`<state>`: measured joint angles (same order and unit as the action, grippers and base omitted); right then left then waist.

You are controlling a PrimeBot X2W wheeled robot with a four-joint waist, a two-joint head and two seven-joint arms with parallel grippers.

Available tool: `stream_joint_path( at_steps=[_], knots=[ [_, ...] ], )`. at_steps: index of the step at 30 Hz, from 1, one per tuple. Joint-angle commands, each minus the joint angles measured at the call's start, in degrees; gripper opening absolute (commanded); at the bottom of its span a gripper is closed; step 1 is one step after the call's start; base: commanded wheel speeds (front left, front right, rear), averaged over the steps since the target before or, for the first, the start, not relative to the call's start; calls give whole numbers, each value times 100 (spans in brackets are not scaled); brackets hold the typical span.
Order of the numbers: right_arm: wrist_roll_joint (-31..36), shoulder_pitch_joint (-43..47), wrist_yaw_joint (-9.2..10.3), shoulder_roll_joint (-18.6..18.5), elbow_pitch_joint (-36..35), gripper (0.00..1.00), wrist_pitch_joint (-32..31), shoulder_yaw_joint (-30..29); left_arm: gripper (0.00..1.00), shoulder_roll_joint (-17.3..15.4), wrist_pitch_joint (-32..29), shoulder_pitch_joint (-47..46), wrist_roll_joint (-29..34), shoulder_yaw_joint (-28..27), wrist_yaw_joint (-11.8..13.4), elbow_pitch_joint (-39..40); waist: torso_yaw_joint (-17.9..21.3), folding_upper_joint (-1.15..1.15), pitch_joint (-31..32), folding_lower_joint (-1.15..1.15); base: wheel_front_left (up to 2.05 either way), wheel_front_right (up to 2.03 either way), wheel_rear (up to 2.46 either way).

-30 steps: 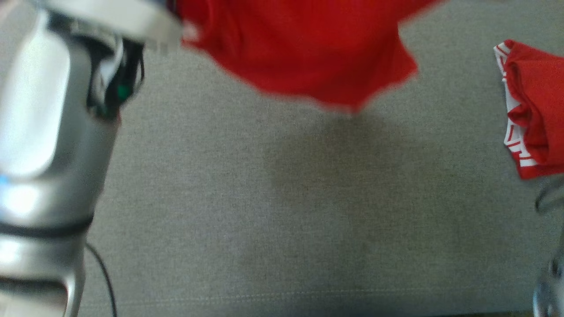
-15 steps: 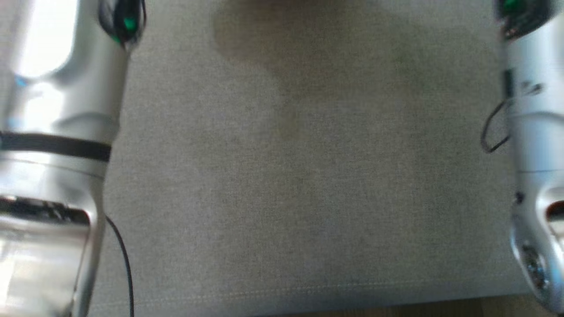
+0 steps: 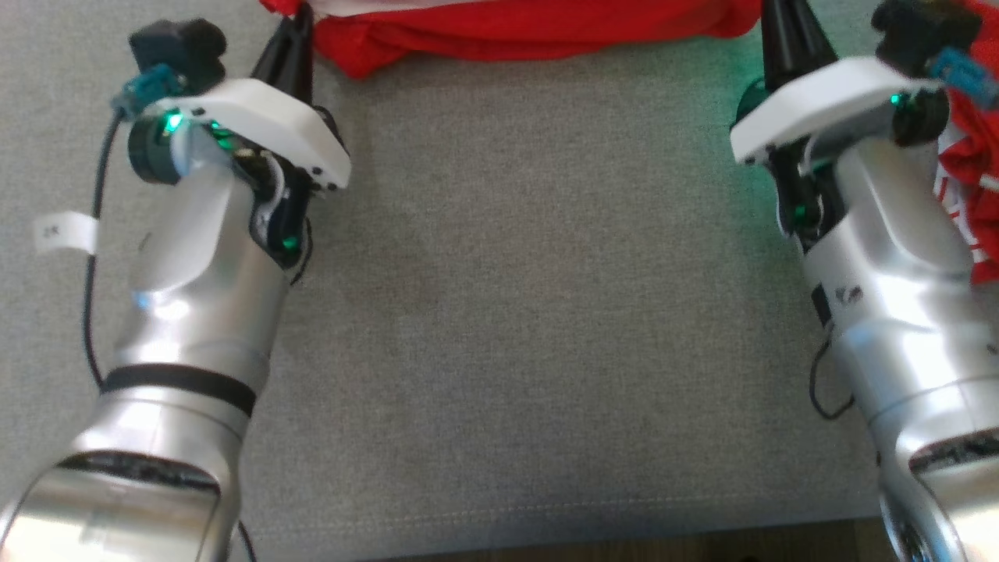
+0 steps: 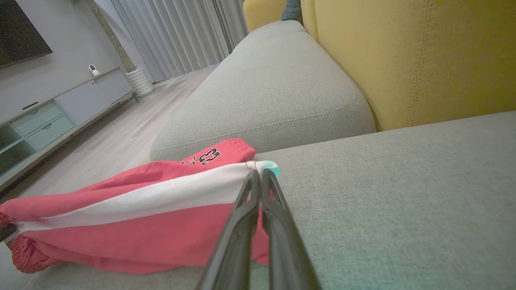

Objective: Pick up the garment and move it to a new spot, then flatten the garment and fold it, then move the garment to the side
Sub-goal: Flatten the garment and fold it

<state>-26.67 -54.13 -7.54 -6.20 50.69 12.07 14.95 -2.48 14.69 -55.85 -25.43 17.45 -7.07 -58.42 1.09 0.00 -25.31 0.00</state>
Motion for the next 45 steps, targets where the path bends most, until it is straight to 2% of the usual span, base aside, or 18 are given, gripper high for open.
stream_joint_path(
  at_steps=[1, 7, 8, 14, 17, 20, 27, 32, 36, 41, 45],
  knots=[
    [-42, 182, 5, 17, -159, 0, 142, 105, 0, -108, 30, 34, 98, -182, 20, 289, -8, 0, 79, 0, 0, 0, 0],
    [-52, 1128, 5, -57, -552, 0, 262, 138, 0, -61, 30, 947, 220, -201, 17, 834, -27, 0, 418, 0, 0, 0, 0],
    [-33, 1617, 5, -96, -869, 0, 276, 72, 0, -54, 30, 1391, 260, -139, 5, 1062, -37, 0, 556, 0, 0, 0, 0],
    [188, 3201, 5, -159, -2199, 0, 205, -407, 0, -118, 30, 2607, 372, 103, -21, 1847, -73, 0, 957, 0, 0, 0, 0],
    [373, 4047, 5, -83, -3135, 0, -119, -709, 0, -262, 18, 3211, 337, 122, -4, 2338, -95, 0, 1153, 0, 0, 0, 0],
    [572, 4879, 5, 29, -4140, 0, -642, -1026, 0, -428, -228, 3768, 287, 105, 126, 2978, -119, 0, 1331, 0, 0, 0, 0],
    [914, 6301, 5, 246, -6236, 0, -1881, -1462, 0, -802, -1354, 5088, 132, 110, 569, 5051, -80, 0, 1535, 0, 0, 0, 0],
    [1027, 6700, 5, 305, -7049, 0, -2389, -1591, 0, -985, -2107, 5710, 8, 130, 844, 6283, -45, 0, 1546, 0, 0, 0, 0],
    [1047, 6655, 5, 318, -7233, 0, -2636, -1638, 0, -1033, -2568, 5790, -206, 75, 945, 6743, -43, 0, 1503, 0, 0, 0, 0],
    [1132, 6109, 5, 250, -7089, 0, -2887, -1640, 0, -1096, -3120, 5490, -668, -40, 834, 6909, -50, 0, 1293, 0, 0, 0, 0],
    [1087, 5365, 5, -8, -6745, 0, -3048, -1631, 0, -1164, -3399, 5060, -954, -158, 698, 6849, -96, 0, 980, 0, 0, 0, 0]
  ],
)
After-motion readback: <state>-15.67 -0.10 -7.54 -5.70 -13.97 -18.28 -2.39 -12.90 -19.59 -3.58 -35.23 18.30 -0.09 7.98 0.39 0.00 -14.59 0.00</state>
